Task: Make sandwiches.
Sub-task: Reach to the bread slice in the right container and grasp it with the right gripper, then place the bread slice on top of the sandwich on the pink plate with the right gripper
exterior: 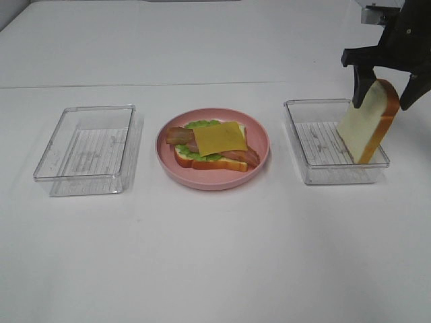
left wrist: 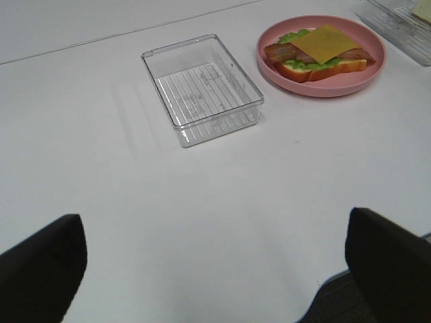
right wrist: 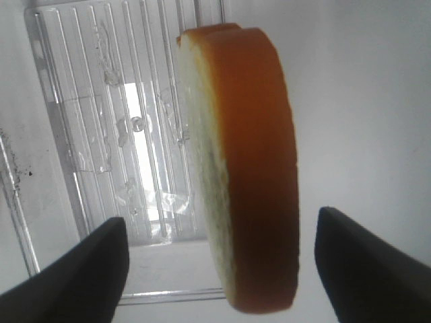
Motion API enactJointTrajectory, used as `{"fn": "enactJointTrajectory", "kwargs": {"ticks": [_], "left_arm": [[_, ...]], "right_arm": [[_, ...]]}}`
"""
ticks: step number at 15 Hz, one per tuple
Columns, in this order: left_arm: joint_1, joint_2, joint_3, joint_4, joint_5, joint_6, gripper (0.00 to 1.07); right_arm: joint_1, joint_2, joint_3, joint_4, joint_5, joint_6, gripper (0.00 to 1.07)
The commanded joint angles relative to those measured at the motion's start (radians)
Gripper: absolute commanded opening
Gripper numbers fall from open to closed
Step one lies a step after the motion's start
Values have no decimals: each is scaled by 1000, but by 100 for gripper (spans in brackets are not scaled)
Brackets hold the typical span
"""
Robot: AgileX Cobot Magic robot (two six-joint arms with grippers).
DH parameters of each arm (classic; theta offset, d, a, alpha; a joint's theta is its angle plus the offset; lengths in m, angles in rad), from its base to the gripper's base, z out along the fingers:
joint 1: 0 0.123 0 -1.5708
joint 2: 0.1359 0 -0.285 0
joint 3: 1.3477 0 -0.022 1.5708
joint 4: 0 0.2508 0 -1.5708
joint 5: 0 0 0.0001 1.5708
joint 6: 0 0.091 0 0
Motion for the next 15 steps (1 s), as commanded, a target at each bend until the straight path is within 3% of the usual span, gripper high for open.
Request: {"fn": "enactJointTrajectory", "kwargs": {"ticks": [1,3,4,5,12,14,15], "left_arm": [[1,-8,1,-4,-8,-1,99],[1,-8,1,-4,-8,-1,99],[1,-8,1,-4,-8,-1,99],[1,-8,1,-4,-8,-1,99],[1,-8,1,-4,-8,-1,99],[1,-8,1,-4,-8,-1,99],[1,-8,1,-4,-8,-1,99]], "right_arm": [[-3,9,-4,-8,-9,-9,60],[-3,9,-4,-8,-11,-9,43],[-3,9,-4,-9,-11,-9,12],[-3,9,-4,-10,-11,-9,0],[1,-76,-4,55,0,-9,0],[1,-150,-4,111,-1,-13,0],[1,-194,-4,202,0,-45,0]]}}
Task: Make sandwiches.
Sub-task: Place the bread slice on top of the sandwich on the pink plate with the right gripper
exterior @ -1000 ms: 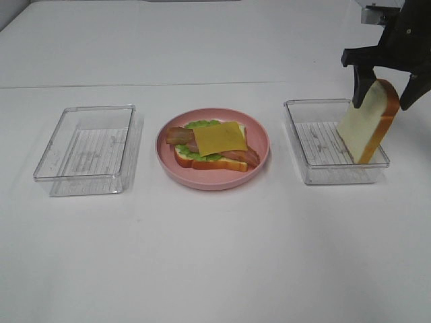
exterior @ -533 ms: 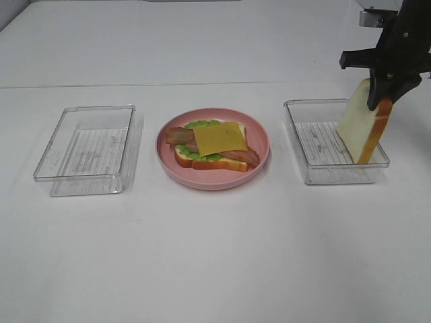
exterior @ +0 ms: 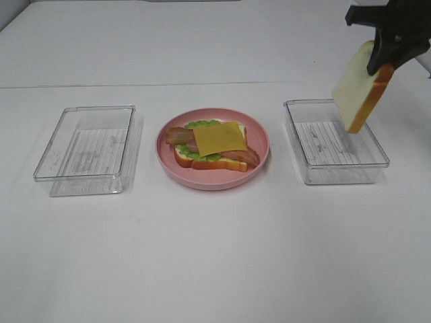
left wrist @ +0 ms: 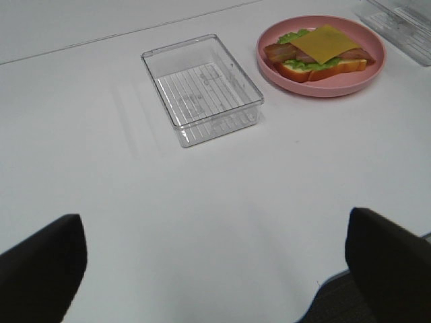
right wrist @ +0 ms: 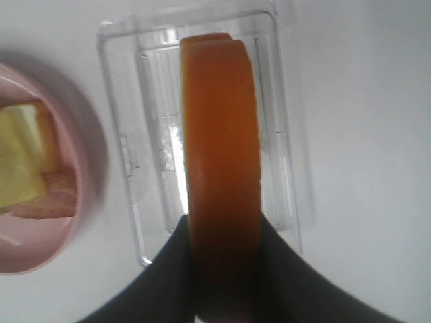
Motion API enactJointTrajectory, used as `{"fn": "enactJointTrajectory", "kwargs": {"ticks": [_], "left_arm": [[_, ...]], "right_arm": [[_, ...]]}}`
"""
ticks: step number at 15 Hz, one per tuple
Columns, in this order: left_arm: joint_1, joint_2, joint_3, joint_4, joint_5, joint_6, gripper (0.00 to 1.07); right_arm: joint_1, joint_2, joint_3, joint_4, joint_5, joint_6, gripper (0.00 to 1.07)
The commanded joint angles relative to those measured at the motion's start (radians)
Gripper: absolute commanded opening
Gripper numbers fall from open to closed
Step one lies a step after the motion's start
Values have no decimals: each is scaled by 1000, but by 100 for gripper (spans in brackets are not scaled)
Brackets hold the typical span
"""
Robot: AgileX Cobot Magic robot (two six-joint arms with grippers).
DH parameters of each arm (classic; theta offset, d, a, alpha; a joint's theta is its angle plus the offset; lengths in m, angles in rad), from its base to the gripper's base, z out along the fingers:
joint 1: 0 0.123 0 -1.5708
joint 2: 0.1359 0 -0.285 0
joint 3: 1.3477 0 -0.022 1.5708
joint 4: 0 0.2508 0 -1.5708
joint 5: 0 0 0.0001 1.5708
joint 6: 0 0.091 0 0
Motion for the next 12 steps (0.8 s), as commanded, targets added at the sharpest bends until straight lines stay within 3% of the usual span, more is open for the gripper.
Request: {"fn": "enactJointTrajectory", "kwargs": {"ticks": [1,5,9,12], "left_arm": [[1,-8,1,-4,-8,-1,99],[1,-8,1,-4,-8,-1,99],[1,-8,1,-4,-8,-1,99],[1,-8,1,-4,-8,-1,99]], "right_arm": [[1,-64,-3,162,5,-57,0],[84,-70,80,518,-130,-168,0],[223,-41,233,674,-408,-199,0],[281,74,258,804,-436,-201,0]]}}
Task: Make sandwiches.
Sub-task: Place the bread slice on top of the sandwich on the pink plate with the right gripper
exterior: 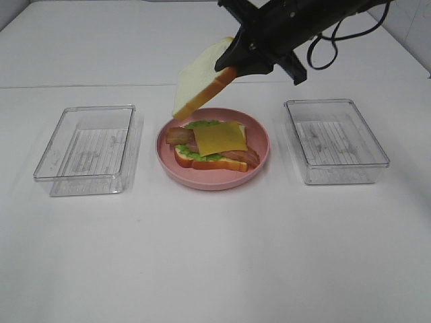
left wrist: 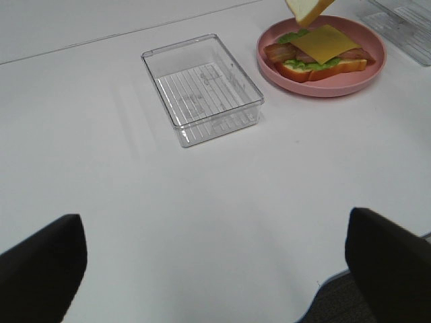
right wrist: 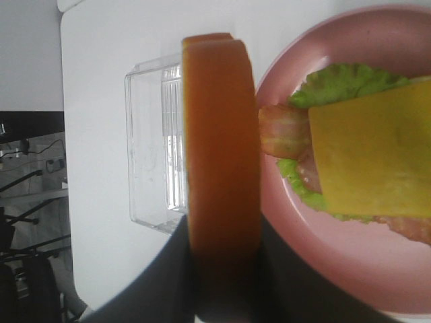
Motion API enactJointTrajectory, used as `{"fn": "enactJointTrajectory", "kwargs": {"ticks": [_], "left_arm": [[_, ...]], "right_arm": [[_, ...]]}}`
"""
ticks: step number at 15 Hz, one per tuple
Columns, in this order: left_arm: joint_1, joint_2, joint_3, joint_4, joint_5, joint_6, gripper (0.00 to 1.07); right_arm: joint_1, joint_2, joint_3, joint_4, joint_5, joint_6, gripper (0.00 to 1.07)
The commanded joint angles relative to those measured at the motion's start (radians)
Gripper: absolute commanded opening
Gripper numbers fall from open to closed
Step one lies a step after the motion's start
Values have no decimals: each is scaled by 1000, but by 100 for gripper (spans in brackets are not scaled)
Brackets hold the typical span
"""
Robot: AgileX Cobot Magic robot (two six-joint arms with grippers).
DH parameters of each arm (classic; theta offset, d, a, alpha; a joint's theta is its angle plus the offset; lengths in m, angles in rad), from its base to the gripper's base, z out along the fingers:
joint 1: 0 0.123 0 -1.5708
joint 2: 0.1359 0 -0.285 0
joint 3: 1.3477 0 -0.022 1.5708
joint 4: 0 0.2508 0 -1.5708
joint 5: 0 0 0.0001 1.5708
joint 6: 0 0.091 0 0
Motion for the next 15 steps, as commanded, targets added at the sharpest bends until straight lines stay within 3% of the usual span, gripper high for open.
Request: {"fn": "enactJointTrajectory", "kwargs": {"ticks": [1,6,12,13,15], "left_arm": [[1,-8,1,-4,-8,-1,99],[1,-8,1,-4,-8,-1,99],[1,-8,1,-4,-8,-1,99],[1,-8,1,-4,-8,-1,99],[1,-8,1,-4,-8,-1,99]], "right_arm": [[8,72,5,107,10,-21,0],[7,155,5,116,-5,-19,0],[6,155,5,1,-40,38,0],[6,155,5,-13,-38,50,1],[6,155,5,-44,-35,61,14]]}}
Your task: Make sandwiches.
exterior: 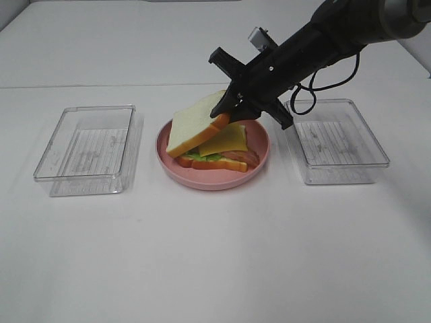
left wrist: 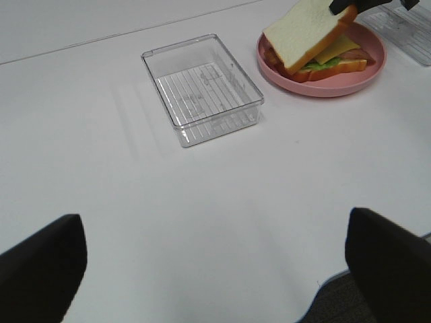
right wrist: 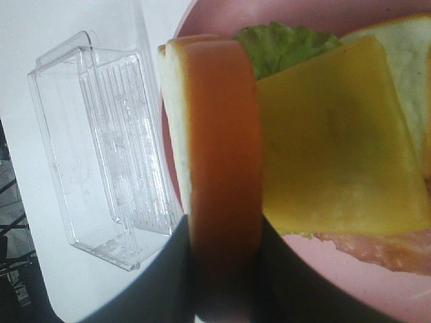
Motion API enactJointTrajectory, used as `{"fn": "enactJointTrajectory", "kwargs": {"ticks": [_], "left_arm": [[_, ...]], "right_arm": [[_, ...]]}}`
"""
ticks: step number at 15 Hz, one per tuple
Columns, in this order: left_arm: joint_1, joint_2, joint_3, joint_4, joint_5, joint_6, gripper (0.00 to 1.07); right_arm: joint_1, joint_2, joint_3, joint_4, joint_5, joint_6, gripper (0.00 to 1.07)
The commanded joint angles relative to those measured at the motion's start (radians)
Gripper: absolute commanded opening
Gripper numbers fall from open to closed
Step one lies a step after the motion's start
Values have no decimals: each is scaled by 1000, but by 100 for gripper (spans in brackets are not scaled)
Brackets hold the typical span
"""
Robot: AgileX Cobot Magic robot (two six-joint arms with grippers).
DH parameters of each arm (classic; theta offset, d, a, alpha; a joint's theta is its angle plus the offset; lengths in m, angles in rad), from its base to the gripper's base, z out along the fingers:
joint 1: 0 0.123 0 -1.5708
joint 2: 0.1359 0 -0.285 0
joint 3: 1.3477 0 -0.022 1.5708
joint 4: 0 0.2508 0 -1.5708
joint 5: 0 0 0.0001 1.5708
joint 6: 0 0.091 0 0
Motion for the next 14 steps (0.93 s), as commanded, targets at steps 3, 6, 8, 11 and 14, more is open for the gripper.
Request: {"fn": "enactJointTrajectory", "kwargs": {"ticks": [3,6,8,11,14], "left_arm": [[1,-8,1,-4,-8,-1,99],[1,-8,1,-4,-8,-1,99],[1,-8,1,-4,-8,-1,99],[1,-8,1,-4,-8,-1,99],[1,-8,1,-4,-8,-1,99]], "right_arm": [[0,1,2,-70,18,17,53],[0,-12,2,-164,51,17,79],[0,-45,2,-252,83,18,79],[0,-117,2,-395,178,16,79],[0,-218,2,-557,323,16,79]]}}
